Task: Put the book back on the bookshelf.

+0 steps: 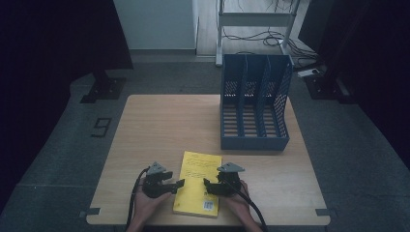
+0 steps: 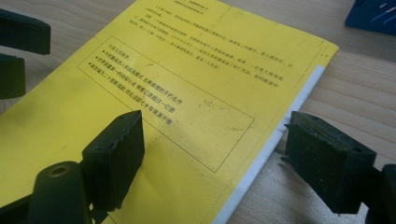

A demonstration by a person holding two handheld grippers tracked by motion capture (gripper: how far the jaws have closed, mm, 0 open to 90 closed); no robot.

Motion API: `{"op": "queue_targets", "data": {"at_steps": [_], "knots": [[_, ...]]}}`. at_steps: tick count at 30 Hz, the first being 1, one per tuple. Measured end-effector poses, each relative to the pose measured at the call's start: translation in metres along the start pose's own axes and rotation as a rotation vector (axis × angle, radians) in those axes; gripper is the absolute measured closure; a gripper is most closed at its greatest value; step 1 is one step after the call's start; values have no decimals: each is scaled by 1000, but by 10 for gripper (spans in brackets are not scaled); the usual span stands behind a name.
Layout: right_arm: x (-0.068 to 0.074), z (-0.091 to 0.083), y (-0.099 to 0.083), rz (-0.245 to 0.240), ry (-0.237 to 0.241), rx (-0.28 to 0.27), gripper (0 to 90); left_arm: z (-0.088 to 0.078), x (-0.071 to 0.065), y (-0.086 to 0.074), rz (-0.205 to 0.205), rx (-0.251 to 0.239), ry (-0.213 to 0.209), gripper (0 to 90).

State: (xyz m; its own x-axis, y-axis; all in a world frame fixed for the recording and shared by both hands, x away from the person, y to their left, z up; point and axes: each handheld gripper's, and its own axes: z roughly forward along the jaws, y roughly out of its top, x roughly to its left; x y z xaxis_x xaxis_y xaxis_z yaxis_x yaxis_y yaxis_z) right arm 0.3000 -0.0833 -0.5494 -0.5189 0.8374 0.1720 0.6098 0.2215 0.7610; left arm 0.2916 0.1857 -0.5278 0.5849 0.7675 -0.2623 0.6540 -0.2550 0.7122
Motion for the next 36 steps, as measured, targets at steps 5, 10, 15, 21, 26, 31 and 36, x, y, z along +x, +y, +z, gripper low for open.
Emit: {"op": "queue_targets", "data": {"at_steps": [5, 10, 15, 21, 26, 31, 36], "knots": [[1, 0, -1, 0, -4, -11, 190, 3, -4, 0, 3, 3, -11, 333], [1, 1, -2, 2, -4, -14, 185, 7, -8, 0, 10, 9, -19, 332], [1, 1, -2, 2, -3, -18, 183, 9, -11, 0, 15, 18, -22, 330], [1, 1, -4, 9, -6, -29, 177, 13, -14, -1, 22, 28, -29, 328], [1, 1, -4, 15, -4, -30, 176, 15, -15, -1, 26, 41, -28, 323], [1, 1, -4, 15, -5, -30, 176, 16, -16, -1, 25, 41, -26, 317], [1, 1, -4, 18, -5, -30, 177, 17, -15, -2, 20, 46, -27, 314]]}}
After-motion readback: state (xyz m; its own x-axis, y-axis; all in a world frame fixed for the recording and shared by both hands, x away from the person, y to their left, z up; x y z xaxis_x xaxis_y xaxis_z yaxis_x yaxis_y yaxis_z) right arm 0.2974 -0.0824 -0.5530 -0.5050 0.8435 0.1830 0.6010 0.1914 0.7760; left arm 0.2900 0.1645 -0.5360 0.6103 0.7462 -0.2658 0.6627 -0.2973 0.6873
